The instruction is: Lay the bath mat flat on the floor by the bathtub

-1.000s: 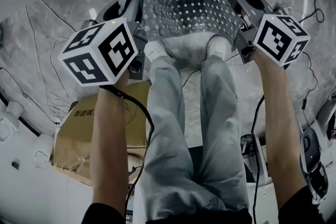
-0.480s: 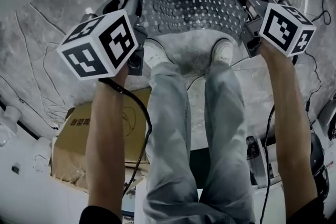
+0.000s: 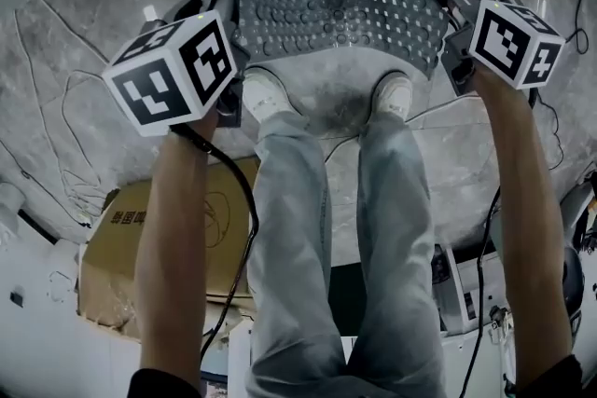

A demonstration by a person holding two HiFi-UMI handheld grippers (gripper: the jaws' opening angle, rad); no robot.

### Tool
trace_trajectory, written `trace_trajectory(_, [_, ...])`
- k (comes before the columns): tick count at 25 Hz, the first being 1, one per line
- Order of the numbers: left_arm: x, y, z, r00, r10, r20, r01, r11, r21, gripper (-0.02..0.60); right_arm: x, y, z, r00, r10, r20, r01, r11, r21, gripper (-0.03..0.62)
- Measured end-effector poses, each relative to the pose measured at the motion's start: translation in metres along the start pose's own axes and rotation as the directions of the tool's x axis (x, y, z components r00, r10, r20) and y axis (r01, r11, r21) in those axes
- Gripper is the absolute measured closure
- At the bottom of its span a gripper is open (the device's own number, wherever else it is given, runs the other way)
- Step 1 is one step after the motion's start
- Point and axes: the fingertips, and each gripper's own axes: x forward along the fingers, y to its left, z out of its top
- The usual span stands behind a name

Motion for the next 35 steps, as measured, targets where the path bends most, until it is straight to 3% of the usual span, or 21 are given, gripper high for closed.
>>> trace_trajectory(10, [0.024, 0.038, -0.029, 0.994, 0.089, -0.066, -0.084, 0.993, 0.082, 0.557, 0.012, -0.025, -0.028, 0.995, -0.036, -0.098, 0.032, 0.999, -0.037, 0.568])
trace_trajectory(14, [0.034, 0.062, -0.049, 0.985, 0.147, -0.088, -0.139, 0.986, 0.097, 0.555, 0.019, -0.035, -0.037, 0.988, -0.056, -0.147, 0.041, 0.993, -0.106, 0.568])
trace_trajectory(19, [0.049, 0.090, -0.083, 0.966, 0.215, -0.141, -0.188, 0.965, 0.182, 0.554, 0.023, -0.055, -0.056, 0.974, -0.107, -0.200, 0.079, 0.987, -0.141, 0.568])
trace_trajectory(29, [0.057, 0.154, -0.132, 0.918, 0.310, -0.246, -0.268, 0.945, 0.189, 0.554, 0.036, -0.097, -0.083, 0.934, -0.243, -0.262, 0.167, 0.945, -0.281, 0.568])
trace_trajectory(35, [0.065, 0.184, -0.144, 0.904, 0.332, -0.271, -0.299, 0.941, 0.157, 0.544, 0.047, -0.116, -0.099, 0.906, -0.333, -0.260, 0.241, 0.913, -0.329, 0.567])
